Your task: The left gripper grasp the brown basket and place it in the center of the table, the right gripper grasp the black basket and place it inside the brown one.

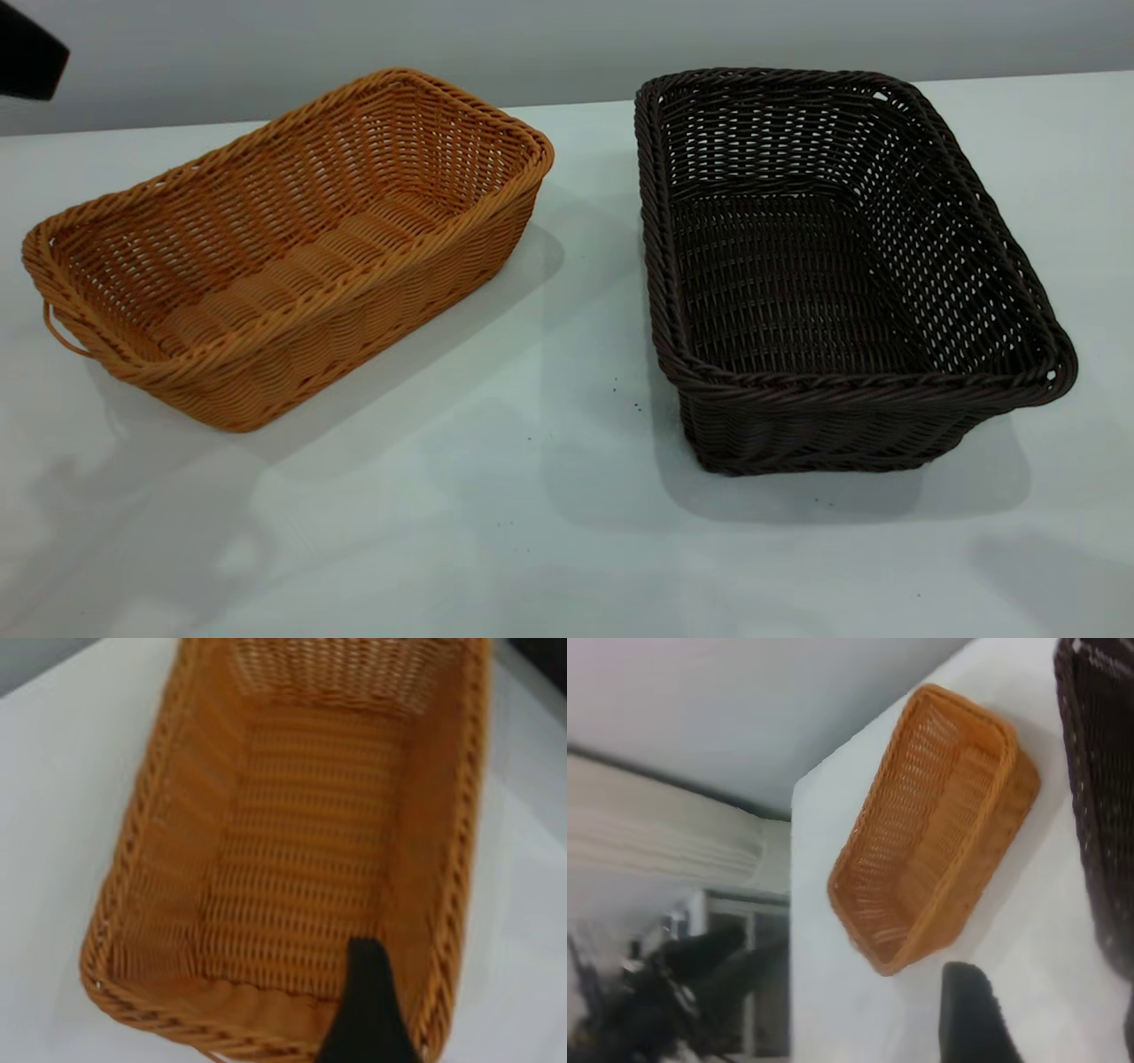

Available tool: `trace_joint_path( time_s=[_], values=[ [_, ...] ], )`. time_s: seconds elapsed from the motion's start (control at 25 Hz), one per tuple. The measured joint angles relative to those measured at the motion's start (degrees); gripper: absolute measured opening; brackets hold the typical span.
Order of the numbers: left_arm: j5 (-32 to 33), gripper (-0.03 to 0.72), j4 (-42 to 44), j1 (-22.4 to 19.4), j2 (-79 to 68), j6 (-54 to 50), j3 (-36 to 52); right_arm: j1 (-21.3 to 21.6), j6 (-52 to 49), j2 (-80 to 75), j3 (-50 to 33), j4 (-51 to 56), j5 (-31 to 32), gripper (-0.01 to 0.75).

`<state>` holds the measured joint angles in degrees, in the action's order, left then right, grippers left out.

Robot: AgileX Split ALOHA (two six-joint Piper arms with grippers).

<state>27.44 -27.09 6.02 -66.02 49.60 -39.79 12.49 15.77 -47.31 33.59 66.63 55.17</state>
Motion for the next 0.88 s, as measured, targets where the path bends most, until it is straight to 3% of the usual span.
trace_joint_path(
  time_s=[0.4, 0.56, 0.88],
  values=[
    [-1.8, 0.478, -5.7, 0.0, -3.7, 0.0, 0.0, -1.8, -19.2, -4.4, -0.1, 0.4, -4.3, 0.362],
    [-1.7, 0.478, -5.7, 0.0, -3.7, 0.0, 0.0, -7.7, -26.4, -6.6, -0.1, -2.3, -9.8, 0.362],
    [-0.8, 0.478, -6.2, 0.0, -3.5, 0.1, 0.0, -26.4, -46.9, -17.8, -0.1, -15.9, -24.0, 0.362]
  ],
)
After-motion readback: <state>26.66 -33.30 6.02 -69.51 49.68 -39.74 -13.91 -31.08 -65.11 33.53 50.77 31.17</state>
